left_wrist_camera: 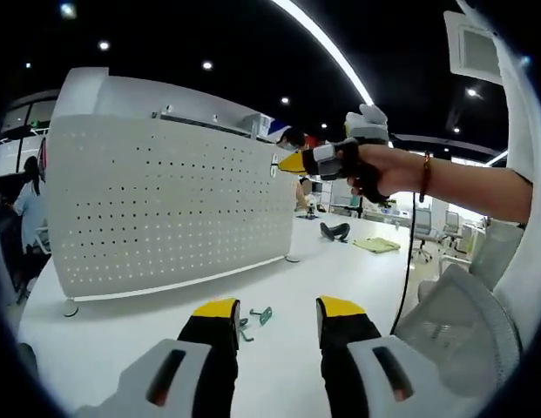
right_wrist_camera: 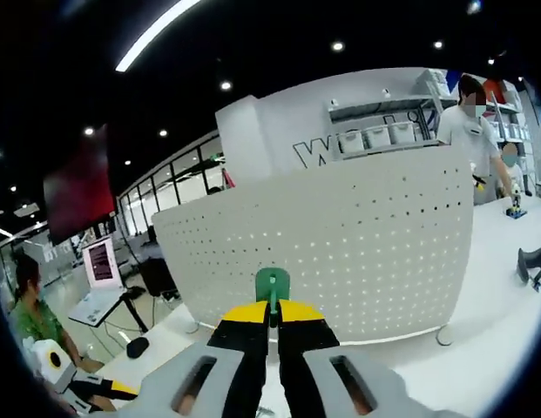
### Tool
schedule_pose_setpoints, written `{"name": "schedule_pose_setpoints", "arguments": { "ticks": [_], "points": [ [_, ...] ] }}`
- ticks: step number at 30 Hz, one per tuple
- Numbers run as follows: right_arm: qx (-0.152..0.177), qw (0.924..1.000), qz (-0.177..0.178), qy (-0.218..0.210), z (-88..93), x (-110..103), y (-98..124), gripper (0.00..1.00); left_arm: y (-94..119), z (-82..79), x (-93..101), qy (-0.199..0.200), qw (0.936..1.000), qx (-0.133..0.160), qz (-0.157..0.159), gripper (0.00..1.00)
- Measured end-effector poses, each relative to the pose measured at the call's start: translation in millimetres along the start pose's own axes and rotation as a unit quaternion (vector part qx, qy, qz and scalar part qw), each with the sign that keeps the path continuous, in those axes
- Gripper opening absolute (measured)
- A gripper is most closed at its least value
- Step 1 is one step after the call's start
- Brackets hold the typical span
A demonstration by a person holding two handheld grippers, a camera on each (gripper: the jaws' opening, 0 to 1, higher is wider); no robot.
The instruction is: Insert the hook assembly into the mounting plate slot until the hook locks in place.
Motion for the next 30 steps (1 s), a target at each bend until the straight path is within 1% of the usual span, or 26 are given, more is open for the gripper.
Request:
{"name": "schedule_pose_setpoints", "arguments": {
  "ticks": [4,9,13,15,20,23,27,30],
  "points": [
    [0.001,0.9999,0.000,0.010,-4.7,0,-8,0.01,1,1.5,-0.9,0.004,1.0000,-0.003,-0.002,0.36],
    [0.003,0.9990,0.007,0.044,-9.4,0,-14,0.01,0,-0.3,-1.0,0.005,1.0000,0.004,0.001,0.37],
    [0.005,0.9988,0.023,0.043,-12.8,5,-18,0.01,0,-0.6,-2.0,0.003,1.0000,0.004,0.004,0.37],
    [0.007,0.9982,0.032,0.049,-14.8,8,-20,0.01,-1,-1.0,-2.5,0.003,1.0000,0.006,0.008,0.37],
    [0.010,0.9976,0.041,0.054,-18.2,13,-25,0.01,-1,-0.6,-2.1,0.001,0.9999,0.002,0.011,0.37],
    [0.018,0.9967,0.050,0.060,-20.4,16,-29,0.01,-1,-0.9,0.1,0.004,0.9999,0.009,0.012,0.37],
    [0.021,0.9957,0.060,0.068,-21.8,20,-34,0.01,-3,0.8,2.8,0.002,0.9997,-0.001,0.022,0.35],
    [0.023,0.9956,0.063,0.065,-23.4,24,-39,0.01,-3,0.0,2.4,-0.001,0.9998,0.005,0.020,0.38]
  ]
}}
Point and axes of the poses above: the point that each gripper's makers call its tool centre point, and the gripper's own axes: y roughly backward along the fingers, x roughly to its right, z roughly out of its underside, the point moved 10 cm from there along y, roughly backward along the fingers, and after that the axes turned 11 degrees about x, right-handed, at the moved point
